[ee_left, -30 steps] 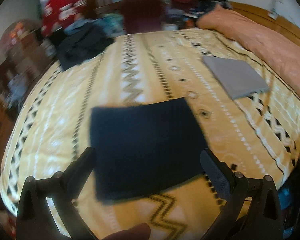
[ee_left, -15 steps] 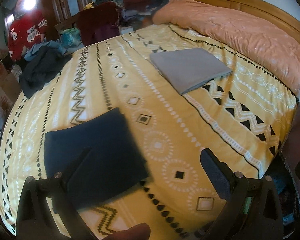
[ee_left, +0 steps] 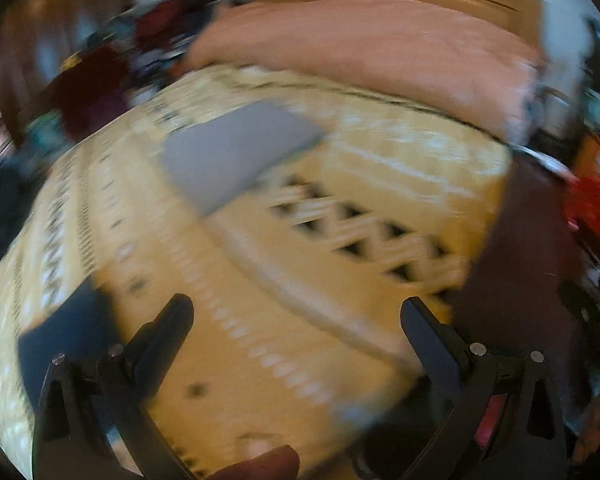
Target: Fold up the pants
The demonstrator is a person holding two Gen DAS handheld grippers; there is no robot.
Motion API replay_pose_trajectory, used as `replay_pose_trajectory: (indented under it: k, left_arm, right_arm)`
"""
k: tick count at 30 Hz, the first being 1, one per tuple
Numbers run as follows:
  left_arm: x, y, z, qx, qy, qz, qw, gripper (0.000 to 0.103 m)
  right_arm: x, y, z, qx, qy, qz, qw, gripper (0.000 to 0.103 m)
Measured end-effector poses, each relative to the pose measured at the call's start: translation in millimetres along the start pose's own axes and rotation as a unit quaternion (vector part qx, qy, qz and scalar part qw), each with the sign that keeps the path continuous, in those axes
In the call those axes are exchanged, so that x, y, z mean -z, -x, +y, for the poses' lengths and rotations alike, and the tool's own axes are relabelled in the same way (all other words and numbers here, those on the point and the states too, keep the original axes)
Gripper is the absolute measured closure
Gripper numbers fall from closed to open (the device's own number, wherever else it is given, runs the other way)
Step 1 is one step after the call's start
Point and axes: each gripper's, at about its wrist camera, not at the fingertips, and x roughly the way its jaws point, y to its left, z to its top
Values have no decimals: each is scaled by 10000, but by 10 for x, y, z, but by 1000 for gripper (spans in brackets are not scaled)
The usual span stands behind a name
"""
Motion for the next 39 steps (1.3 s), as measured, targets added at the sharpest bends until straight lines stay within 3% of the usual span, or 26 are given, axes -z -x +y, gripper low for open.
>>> replay_pose_trajectory:
  k: [4, 8, 10, 13, 14, 15, 18, 21, 29, 35, 39]
  left_arm:
    - [-213, -277, -616, 583, -110, 125, 9982, 0]
    - [-268, -512, -979, 473, -40, 265, 9985, 0]
    - [-230, -577, -1061, 502, -33, 307, 9983, 0]
    - [-153, -634, -1161, 586, -361, 307, 9972, 0]
    - [-137, -649, -1201, 620, -478, 281, 9965, 0]
    - [-133, -667, -1234, 687, -562, 272, 9957, 0]
    - [-153, -761, -1320, 913, -612, 347, 9933, 0]
    - [-163, -802, -1416, 978, -732, 344, 9919, 0]
    - [-150, -859, -1315, 925, -770, 319, 9922, 0]
    - [-124, -958, -1199, 913, -633, 371, 9931, 0]
    - [-138, -949, -1092, 833, -502, 316, 9948, 0]
  right_arm:
    - [-131, 7, -620, 341, -682, 102, 9970, 0]
    - [-129, -158, -675, -191, -1139, 185, 9931, 0]
    - [-80, -328, -538, -227, -1031, 249, 9941, 0]
    - [-41, -561, -629, 369, -819, 272, 9956, 0]
    - [-42, -642, -705, 217, -969, 395, 9943, 0]
    - [-35, -669, -743, 151, -994, 486, 9937, 0]
    - [-54, -683, -777, 619, -735, 368, 9947, 0]
    - [-57, -730, -814, 738, -588, 365, 9949, 0]
    - [-196, -951, -1096, 1109, -638, 362, 9911, 0]
    - [-292, -1042, -1003, 1390, -478, 423, 9882, 0]
    - [-167, -908, -633, 599, -323, 339, 9971, 0]
